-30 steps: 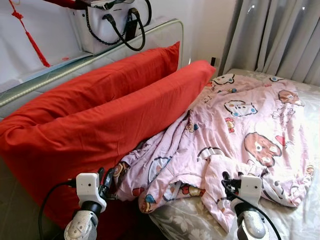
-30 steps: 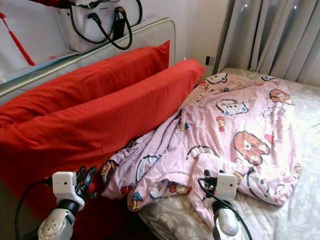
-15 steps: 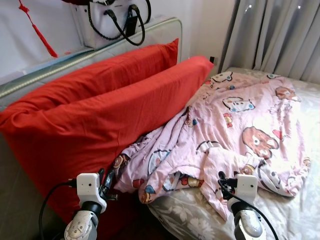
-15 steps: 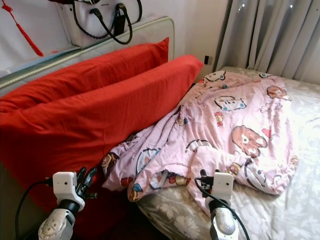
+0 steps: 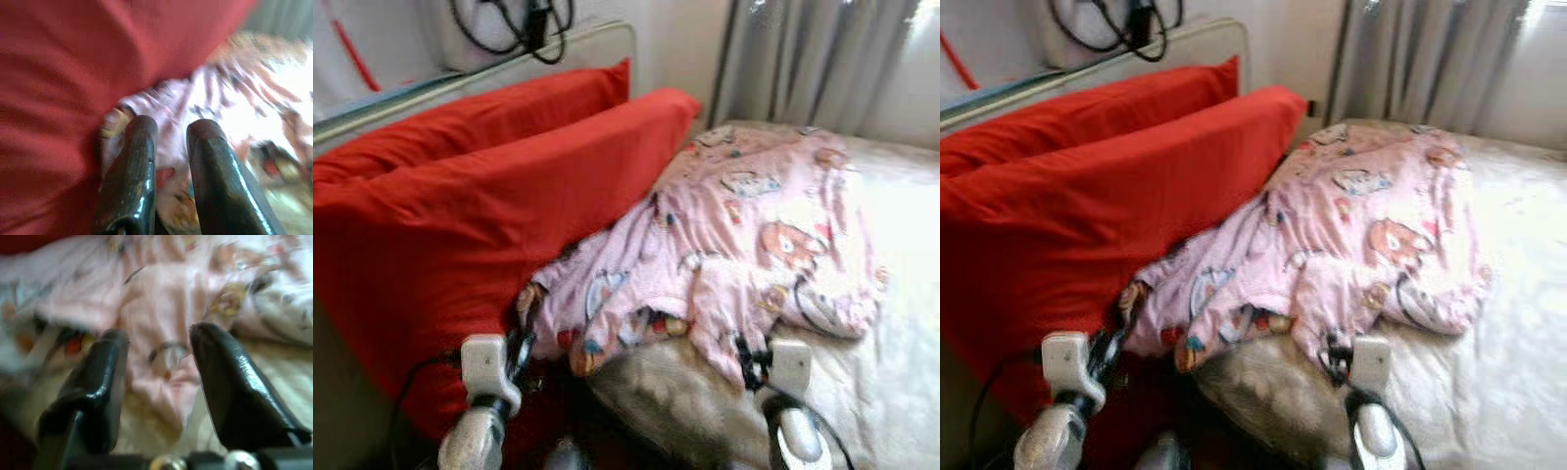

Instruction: Clean up the room

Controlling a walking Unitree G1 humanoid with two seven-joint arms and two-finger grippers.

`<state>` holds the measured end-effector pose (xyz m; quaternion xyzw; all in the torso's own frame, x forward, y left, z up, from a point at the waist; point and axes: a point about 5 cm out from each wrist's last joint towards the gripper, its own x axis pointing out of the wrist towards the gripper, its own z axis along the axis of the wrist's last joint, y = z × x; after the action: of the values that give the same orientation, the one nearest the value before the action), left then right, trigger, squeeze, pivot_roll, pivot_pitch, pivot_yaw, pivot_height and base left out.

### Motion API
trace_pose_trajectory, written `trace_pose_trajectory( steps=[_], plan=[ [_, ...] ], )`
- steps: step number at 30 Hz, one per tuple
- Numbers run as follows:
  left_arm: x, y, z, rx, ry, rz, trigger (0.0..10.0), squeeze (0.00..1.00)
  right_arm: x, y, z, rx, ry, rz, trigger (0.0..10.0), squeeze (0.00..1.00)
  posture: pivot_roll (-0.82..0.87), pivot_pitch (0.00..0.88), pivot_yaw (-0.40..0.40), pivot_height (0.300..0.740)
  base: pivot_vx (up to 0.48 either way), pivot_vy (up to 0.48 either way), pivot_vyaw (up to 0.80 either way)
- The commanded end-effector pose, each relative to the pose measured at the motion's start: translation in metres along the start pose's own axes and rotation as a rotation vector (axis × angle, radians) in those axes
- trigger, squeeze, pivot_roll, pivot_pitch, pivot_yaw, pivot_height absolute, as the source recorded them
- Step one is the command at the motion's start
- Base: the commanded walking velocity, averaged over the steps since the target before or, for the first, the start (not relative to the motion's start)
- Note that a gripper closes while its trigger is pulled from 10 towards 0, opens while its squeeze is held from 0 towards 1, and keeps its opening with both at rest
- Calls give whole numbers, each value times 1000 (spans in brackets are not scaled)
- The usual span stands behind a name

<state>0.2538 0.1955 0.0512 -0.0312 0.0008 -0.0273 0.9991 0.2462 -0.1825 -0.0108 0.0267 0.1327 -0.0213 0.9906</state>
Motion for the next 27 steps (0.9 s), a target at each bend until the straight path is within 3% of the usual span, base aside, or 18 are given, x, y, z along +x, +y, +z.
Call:
trace_pose_trajectory(
  steps=[1,19,27],
  plan=[
    [-11,4,-14,-1,75,17,10000,0,4,7,4,4,-7,29,10000,0,23,0,44,644,0,0,0],
    [-10,0,-16,-14,86,-6,10000,0,3,13,-1,14,16,87,10000,0,15,0,50,644,0,0,0],
    [-8,-1,-15,-12,85,-13,10000,0,3,12,-4,10,31,90,10000,0,14,0,50,644,258,0,0]
  ],
)
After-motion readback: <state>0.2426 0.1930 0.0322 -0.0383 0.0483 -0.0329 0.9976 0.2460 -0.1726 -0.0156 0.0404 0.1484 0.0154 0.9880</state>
